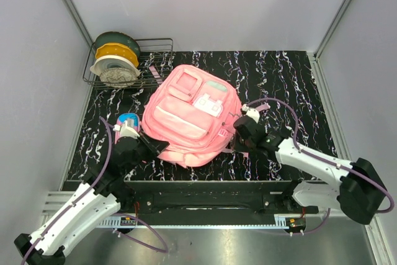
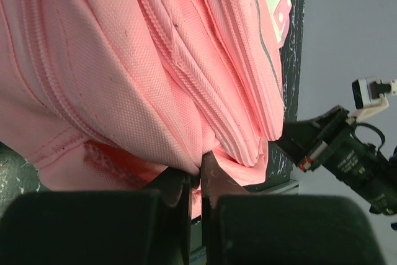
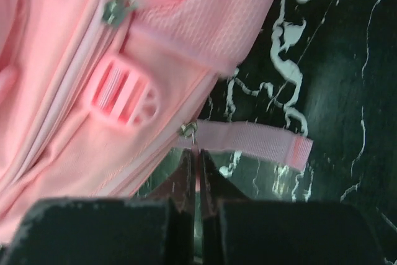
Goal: Pack the student bag
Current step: Zip the student bag at the center of the board.
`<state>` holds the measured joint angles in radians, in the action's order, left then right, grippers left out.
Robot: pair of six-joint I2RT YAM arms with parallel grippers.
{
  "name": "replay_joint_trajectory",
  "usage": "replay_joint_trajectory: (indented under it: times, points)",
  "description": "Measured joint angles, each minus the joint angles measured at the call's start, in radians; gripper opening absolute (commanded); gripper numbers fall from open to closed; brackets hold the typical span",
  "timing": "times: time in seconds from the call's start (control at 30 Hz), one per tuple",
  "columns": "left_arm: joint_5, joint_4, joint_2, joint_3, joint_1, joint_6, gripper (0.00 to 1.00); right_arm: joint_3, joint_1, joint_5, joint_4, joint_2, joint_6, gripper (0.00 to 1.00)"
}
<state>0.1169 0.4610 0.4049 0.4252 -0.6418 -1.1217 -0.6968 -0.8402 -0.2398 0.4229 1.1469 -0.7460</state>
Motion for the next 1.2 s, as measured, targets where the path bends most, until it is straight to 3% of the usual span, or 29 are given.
replay_joint_trajectory:
  times: [0.23, 0.33, 0.37, 0.4, 0.5, 0.63, 0.73, 0.8, 0.87, 1.0, 1.2]
  points:
    - [-0.014, 0.029, -0.013, 0.001, 0.008, 0.002, 0.00, 0.000, 0.163, 0.090, -0.066, 0.095, 0.046, 0.00]
    - [-0.024, 0.025, -0.012, 0.001, 0.010, 0.001, 0.00, -0.004, 0.190, 0.132, -0.070, 0.111, 0.060, 0.18]
    - [-0.032, 0.019, -0.010, 0.001, 0.011, 0.000, 0.00, -0.006, 0.195, 0.143, -0.072, 0.117, 0.064, 0.31]
    - [-0.039, 0.011, -0.007, 0.000, 0.013, 0.000, 0.00, -0.006, 0.200, 0.156, -0.075, 0.120, 0.071, 0.37]
    - [-0.060, -0.024, 0.033, 0.000, 0.022, -0.001, 0.00, 0.006, 0.217, 0.159, -0.060, 0.074, 0.080, 0.47]
    - [-0.084, -0.076, 0.097, -0.014, 0.023, -0.002, 0.00, 0.020, 0.222, 0.149, -0.022, -0.125, 0.084, 0.49]
    - [-0.084, -0.096, 0.092, -0.034, 0.024, -0.002, 0.00, -0.020, 0.224, 0.146, -0.016, -0.180, 0.084, 0.49]
    - [-0.088, -0.109, 0.087, -0.048, 0.024, -0.004, 0.00, -0.081, 0.226, 0.145, -0.019, -0.116, 0.085, 0.47]
    - [-0.093, -0.124, 0.080, -0.066, 0.024, -0.009, 0.00, -0.138, 0.229, 0.143, -0.033, -0.025, 0.100, 0.39]
    - [-0.099, -0.139, 0.050, -0.104, 0.024, -0.015, 0.00, -0.188, 0.263, 0.171, -0.100, 0.169, 0.196, 0.42]
    - [-0.104, -0.135, 0.050, -0.108, 0.025, 0.017, 0.00, -0.200, 0.336, 0.245, -0.156, 0.230, 0.423, 0.46]
